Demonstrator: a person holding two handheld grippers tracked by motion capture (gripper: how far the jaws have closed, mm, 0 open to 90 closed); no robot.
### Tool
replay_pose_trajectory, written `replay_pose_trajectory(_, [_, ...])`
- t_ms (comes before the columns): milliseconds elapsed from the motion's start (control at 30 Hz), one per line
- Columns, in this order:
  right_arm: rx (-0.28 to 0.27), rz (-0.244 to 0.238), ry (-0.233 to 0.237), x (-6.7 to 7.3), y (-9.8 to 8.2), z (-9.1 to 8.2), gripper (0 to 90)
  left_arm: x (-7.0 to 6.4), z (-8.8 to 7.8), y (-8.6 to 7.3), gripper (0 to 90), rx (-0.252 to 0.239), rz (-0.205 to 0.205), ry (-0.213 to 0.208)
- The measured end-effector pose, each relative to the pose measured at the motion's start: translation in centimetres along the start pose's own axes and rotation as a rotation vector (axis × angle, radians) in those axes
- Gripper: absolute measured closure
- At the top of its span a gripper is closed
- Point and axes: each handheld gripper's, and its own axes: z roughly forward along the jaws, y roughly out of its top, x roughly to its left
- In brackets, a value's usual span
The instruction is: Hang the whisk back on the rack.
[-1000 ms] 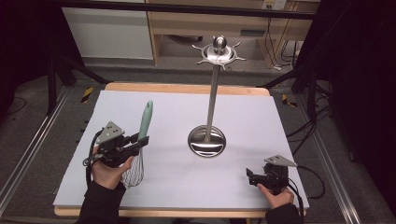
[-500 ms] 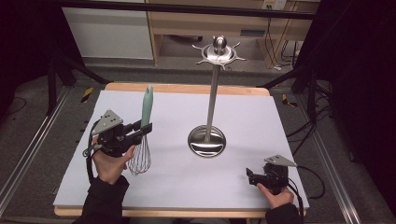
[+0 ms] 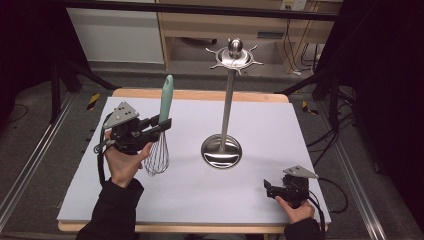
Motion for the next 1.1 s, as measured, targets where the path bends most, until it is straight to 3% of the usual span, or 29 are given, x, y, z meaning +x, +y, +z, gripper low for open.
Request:
replay_pose_trajectory(567, [-0.007, 0.000, 0.001, -0.1, 0.1, 0.0, 9.1, -2.0, 1.3, 3.0, 69.0, -0.015, 0.043, -0.037])
replay_pose_trajectory(900, [-0.005, 0.001, 0.000, -0.1, 0.1, 0.1, 9.1, -3.1, 2.1, 3.9, 69.0, -0.016, 0.071, -0.049])
replay_pose_trajectory(967, [-0.006, 0.002, 0.002, -0.1, 0.1, 0.1, 9.1, -3.2, 2.1, 4.0, 69.0, -0.018, 0.070, -0.050])
replay_pose_trajectory(1000, [-0.007, 0.003, 0.002, -0.1, 0.1, 0.1, 9.1, -3.6, 2.3, 4.1, 69.0, -0.002, 0.049, -0.067])
replay_pose_trajectory(1033, [-0.007, 0.002, 0.002, -0.1, 0.1, 0.1, 9.1, -3.4, 2.4, 4.3, 69.0, -0.014, 0.075, -0.053])
replay_pose_trajectory(1100, [-0.006, 0.003, 0.002, -0.1, 0.1, 0.1, 9.1, -3.5, 2.6, 4.5, 69.0, -0.013, 0.078, -0.054])
